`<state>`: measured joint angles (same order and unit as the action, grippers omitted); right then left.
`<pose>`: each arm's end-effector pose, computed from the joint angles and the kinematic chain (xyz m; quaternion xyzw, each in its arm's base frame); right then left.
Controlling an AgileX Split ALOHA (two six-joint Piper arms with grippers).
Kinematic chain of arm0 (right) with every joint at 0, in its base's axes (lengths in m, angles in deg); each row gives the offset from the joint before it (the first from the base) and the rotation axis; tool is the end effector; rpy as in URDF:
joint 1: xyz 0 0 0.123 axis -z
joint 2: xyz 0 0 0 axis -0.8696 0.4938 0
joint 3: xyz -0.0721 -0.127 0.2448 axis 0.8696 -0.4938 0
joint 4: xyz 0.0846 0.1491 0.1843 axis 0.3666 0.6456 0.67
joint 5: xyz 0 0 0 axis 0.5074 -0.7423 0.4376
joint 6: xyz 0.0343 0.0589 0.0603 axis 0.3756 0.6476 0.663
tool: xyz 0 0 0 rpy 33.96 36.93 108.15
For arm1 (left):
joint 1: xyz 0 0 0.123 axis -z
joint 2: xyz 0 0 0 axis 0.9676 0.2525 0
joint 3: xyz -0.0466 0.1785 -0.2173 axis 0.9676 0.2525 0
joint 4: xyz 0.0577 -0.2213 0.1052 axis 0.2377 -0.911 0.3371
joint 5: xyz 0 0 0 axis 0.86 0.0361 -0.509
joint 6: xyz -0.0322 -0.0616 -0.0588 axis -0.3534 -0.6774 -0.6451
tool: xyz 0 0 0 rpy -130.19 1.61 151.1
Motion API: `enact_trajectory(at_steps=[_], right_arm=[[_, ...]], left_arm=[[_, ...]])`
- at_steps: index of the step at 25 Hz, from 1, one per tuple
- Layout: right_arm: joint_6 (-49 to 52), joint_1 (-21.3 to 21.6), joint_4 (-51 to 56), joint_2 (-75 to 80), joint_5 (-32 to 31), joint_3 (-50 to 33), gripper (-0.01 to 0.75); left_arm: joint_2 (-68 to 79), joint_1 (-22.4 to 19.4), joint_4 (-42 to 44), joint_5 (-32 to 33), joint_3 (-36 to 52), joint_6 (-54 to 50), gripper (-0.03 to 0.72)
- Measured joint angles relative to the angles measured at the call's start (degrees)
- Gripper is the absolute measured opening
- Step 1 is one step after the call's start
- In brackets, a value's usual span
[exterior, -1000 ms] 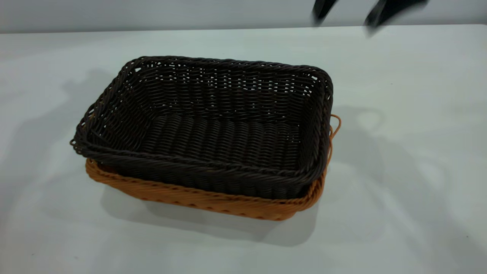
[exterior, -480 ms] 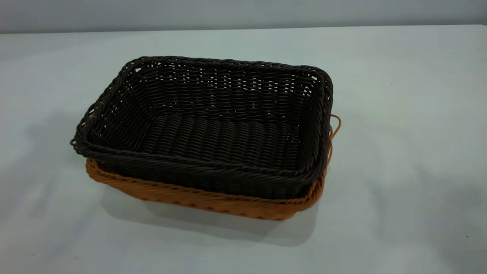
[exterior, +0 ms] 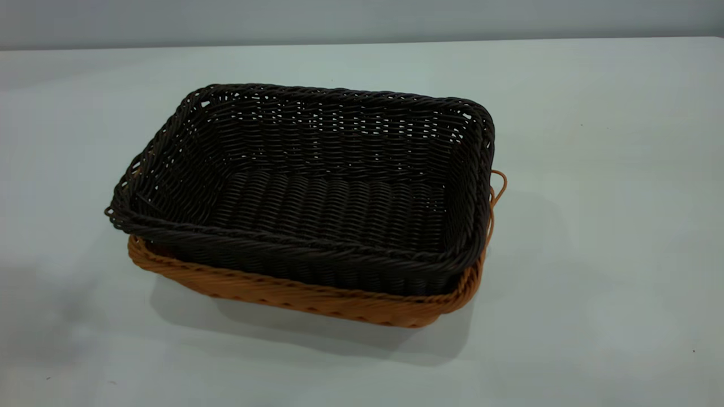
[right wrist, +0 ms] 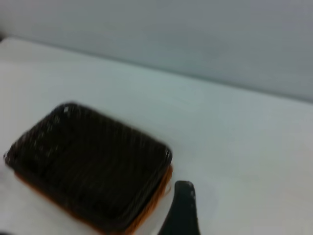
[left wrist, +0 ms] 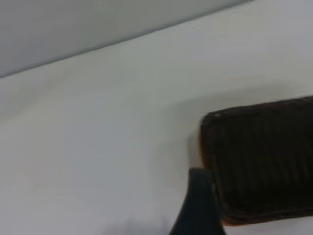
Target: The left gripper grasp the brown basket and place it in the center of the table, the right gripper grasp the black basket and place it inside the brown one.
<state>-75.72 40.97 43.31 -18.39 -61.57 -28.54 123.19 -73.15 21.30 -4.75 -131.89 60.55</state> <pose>0.0566 0.0306 0.4149 -0.1731 0.8482 0.1316 0.4829 0.1989 -0.0244 0.4797 0.1342 0.8859 -0.0530 0.4409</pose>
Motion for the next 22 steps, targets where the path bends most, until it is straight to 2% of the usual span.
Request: enact_trajectory(at_steps=[4,16,22], right_arm=[[0.0,0.0,1.3,-3.4,-0.2,-6.5,0.584],[-0.7,0.0,-0.4,-20.1,0.3,-25.3,0.584],[-1.4,0.0,-2.7,-27.0,0.2,-30.6,0.584]], left_arm=[[-4.7,0.0,2.8,0.0,4.9,-4.2,0.509],[-30.3,0.0,3.5,0.0,41.8,-6.4,0.509],[-39.8,0.0,3.5,0.0,52.0,-6.2,0.509]])
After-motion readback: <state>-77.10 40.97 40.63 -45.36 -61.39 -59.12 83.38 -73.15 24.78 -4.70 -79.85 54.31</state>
